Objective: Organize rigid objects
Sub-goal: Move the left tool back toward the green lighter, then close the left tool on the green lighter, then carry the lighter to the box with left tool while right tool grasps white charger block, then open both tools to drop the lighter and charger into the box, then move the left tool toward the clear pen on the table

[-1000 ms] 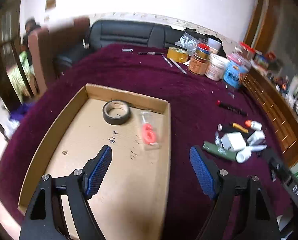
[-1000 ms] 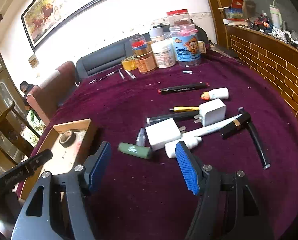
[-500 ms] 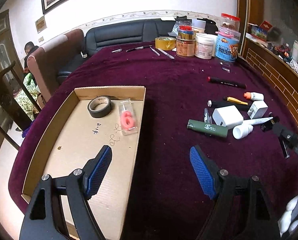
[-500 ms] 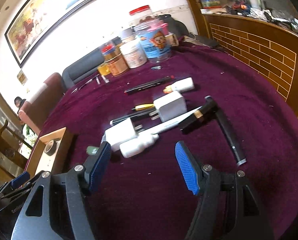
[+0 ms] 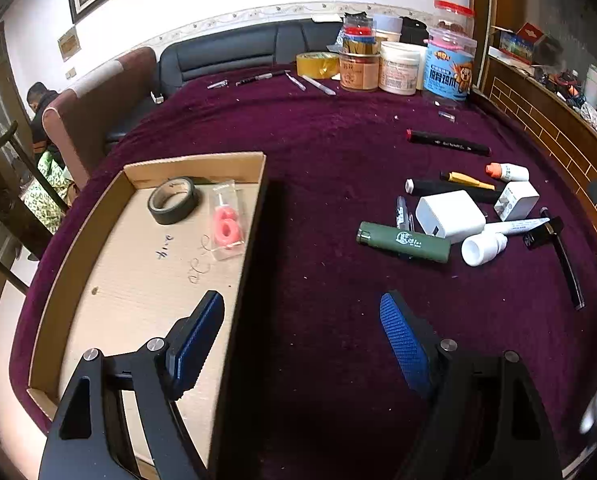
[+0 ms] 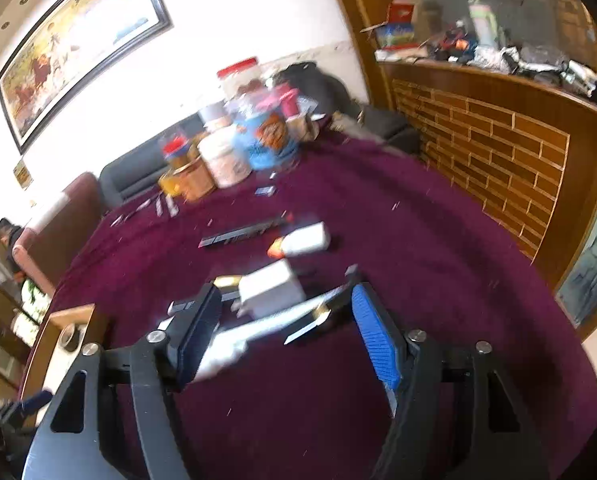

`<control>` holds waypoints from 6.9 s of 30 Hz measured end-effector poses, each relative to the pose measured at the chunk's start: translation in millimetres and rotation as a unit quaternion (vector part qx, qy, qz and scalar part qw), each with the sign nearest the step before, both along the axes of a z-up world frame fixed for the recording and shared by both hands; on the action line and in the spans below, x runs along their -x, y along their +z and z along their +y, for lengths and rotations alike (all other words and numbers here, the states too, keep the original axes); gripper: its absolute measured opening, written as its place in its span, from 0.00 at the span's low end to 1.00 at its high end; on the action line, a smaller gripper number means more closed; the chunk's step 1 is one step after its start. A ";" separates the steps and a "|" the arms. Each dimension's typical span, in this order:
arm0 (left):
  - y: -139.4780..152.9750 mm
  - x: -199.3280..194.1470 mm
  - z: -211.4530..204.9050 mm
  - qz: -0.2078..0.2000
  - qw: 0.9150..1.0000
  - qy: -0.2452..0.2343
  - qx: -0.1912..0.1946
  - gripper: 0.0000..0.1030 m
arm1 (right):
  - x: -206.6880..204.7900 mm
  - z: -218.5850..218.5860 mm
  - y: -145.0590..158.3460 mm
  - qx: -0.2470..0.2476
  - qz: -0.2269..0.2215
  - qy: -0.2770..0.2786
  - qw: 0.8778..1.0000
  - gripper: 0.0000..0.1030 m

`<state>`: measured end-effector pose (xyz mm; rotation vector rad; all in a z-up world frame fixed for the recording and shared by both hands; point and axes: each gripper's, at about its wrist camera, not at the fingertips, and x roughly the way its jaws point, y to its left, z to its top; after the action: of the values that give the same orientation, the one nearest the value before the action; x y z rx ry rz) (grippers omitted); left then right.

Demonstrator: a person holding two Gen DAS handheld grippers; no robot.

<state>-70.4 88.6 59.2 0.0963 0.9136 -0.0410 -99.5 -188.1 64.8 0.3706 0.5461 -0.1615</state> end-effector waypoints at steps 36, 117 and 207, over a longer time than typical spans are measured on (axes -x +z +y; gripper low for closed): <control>-38.7 -46.2 -35.0 0.087 0.986 -0.128 0.055 0.41 | -60.6 -40.9 -53.4 0.008 0.084 -0.029 0.996 0.77; -1.3 29.3 150.5 -0.016 0.955 -0.033 0.293 0.16 | -114.8 127.9 -61.6 0.145 0.209 0.199 0.946 0.72; -21.3 -49.7 -22.6 0.090 0.978 -0.085 0.169 0.68 | -42.1 -50.9 -58.7 -0.066 0.071 0.005 0.995 1.00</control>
<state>-20.7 65.9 37.9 -0.1491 1.0658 -0.3685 -57.4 -239.0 6.1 0.4869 0.7007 -0.1424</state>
